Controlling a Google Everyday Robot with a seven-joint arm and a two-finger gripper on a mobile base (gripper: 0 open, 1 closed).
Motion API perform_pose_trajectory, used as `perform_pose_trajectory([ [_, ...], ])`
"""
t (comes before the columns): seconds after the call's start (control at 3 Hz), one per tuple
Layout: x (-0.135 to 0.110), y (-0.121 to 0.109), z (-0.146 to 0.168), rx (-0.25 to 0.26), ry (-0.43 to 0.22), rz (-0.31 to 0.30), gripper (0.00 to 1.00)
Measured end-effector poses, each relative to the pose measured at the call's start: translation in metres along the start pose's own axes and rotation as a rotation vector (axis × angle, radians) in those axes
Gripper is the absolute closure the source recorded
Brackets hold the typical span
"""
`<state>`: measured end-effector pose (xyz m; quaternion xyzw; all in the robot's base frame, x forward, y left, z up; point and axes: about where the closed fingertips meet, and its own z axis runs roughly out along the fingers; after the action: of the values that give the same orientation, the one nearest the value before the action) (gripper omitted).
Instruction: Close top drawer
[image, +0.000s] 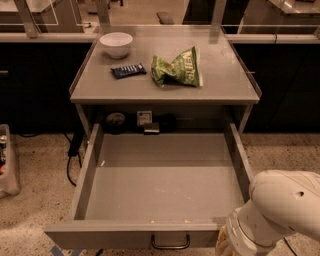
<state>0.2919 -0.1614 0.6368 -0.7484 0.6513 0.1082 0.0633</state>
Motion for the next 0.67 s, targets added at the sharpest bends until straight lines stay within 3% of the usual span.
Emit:
perform_pose_trajectory([
  [0.33,0.0,0.0,0.0,0.0,0.0,0.0,0.13],
  [0.67,0.0,0.0,-0.0001,0.0,0.0,0.0,0.0],
])
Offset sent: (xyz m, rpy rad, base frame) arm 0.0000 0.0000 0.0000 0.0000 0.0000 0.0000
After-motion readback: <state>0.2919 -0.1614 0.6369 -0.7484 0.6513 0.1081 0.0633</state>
